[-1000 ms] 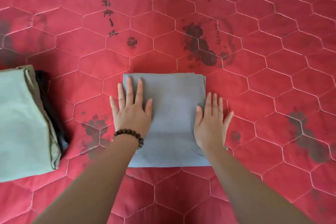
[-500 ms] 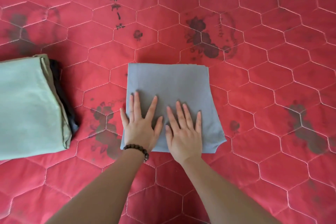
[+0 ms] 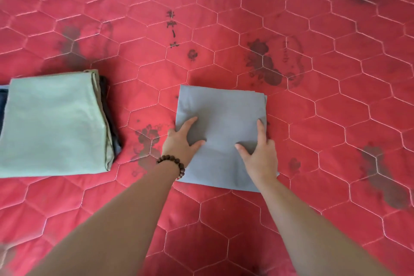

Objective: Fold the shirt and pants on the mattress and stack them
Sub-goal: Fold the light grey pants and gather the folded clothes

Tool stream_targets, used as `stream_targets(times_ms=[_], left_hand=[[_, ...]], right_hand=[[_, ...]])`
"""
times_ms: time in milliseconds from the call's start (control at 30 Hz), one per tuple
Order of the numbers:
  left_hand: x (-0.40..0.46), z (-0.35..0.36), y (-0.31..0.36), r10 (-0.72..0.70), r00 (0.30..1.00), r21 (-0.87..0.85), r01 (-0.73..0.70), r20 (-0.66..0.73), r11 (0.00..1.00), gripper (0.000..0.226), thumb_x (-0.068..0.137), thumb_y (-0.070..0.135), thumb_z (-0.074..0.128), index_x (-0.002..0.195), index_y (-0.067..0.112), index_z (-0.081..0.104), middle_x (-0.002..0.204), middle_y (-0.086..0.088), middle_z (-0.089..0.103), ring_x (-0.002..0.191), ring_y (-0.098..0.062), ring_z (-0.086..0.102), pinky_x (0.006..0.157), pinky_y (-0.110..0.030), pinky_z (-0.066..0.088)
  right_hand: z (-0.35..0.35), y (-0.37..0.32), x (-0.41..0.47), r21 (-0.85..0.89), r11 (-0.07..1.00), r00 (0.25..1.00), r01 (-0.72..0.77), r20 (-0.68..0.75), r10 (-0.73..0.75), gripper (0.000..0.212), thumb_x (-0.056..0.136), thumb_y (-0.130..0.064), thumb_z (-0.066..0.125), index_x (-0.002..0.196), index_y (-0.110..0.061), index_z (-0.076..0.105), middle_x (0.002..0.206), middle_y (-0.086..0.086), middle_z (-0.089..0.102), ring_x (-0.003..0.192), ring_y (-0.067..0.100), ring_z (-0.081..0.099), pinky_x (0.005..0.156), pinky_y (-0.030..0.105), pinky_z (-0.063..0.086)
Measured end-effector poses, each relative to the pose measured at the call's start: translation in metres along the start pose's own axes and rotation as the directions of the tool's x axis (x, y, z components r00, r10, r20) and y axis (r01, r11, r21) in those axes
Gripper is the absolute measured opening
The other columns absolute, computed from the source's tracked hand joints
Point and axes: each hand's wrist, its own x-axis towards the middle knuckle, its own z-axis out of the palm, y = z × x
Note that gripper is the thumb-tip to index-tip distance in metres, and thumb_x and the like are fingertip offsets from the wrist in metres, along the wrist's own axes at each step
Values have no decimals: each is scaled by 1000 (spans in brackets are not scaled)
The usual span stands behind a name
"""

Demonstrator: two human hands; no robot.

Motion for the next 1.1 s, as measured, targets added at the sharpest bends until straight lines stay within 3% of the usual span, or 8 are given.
stream_targets(times_ms=[100, 167, 400, 567, 733, 900, 1033, 1100], left_hand=[[-4, -16, -1, 62, 998, -53, -60, 24, 997, 56, 86, 35, 66, 137, 41, 42, 119, -6, 58, 102, -24, 57, 87, -34, 48], [-11, -26, 0, 84, 996, -42, -84, -21, 996, 48, 88, 33, 62, 133, 39, 47, 114, -5, 56, 100, -24, 56, 82, -29, 44], [-32, -90, -28, 188, 951, -26, -201, -244, 979, 40, 92, 31, 56, 132, 34, 52, 104, 0, 48, 77, -21, 55, 70, -36, 52], [-31, -174, -109, 165, 912, -33, -191, -375, 981, 33, 95, 29, 54, 128, 28, 56, 94, -2, 45, 70, -25, 54, 67, -33, 49], [-20, -252, -209, 77, 906, -30, -99, -415, 995, 31, 98, 30, 48, 129, 31, 54, 93, -1, 42, 64, -20, 45, 67, -32, 46], [-3, -290, -270, 49, 894, -43, -76, -446, 996, 31, 96, 30, 50, 126, 32, 54, 95, -2, 47, 71, -28, 54, 65, -36, 49], [14, -278, -302, -2, 934, 5, 4, -358, 1000, 39, 95, 31, 48, 134, 33, 48, 97, -3, 42, 76, -26, 50, 74, -42, 51], [18, -266, -312, 50, 938, 98, -18, -343, 995, 45, 96, 28, 51, 141, 29, 45, 104, -12, 43, 90, -32, 46, 88, -44, 46]], right_hand=[[-7, -4, 1, 48, 999, 993, 17, 114, -23, 89, 86, -40, 66, 150, -42, 4, 127, 15, 53, 112, 34, 54, 90, 39, 42], [-10, -11, -6, 106, 992, 989, 65, 129, -79, 83, 88, -32, 66, 151, -38, 12, 134, 12, 53, 121, 29, 51, 97, 36, 39], [0, -93, -48, 75, 950, 945, 305, -146, -292, 59, 91, -23, 63, 144, -31, 40, 137, 7, 53, 120, 26, 54, 92, 36, 46], [55, -191, -78, 70, 909, 905, 411, -149, -398, 55, 92, -23, 61, 143, -30, 41, 137, 3, 52, 115, 23, 57, 86, 36, 51], [138, -286, -109, 45, 906, 902, 421, -126, -413, 56, 93, -27, 61, 143, -38, 38, 124, 9, 56, 98, 33, 63, 71, 42, 55], [196, -336, -115, 56, 897, 892, 439, -142, -428, 56, 92, -26, 63, 143, -34, 41, 118, 11, 58, 92, 36, 64, 64, 41, 53], [231, -329, -105, 4, 920, 917, 392, -79, -391, 63, 93, -26, 60, 147, -32, 30, 112, 15, 54, 94, 36, 58, 77, 42, 51], [243, -321, -103, -193, 922, 934, 336, -60, -353, 66, 94, -36, 55, 149, -37, 19, 117, 18, 51, 105, 36, 50, 93, 50, 43]])
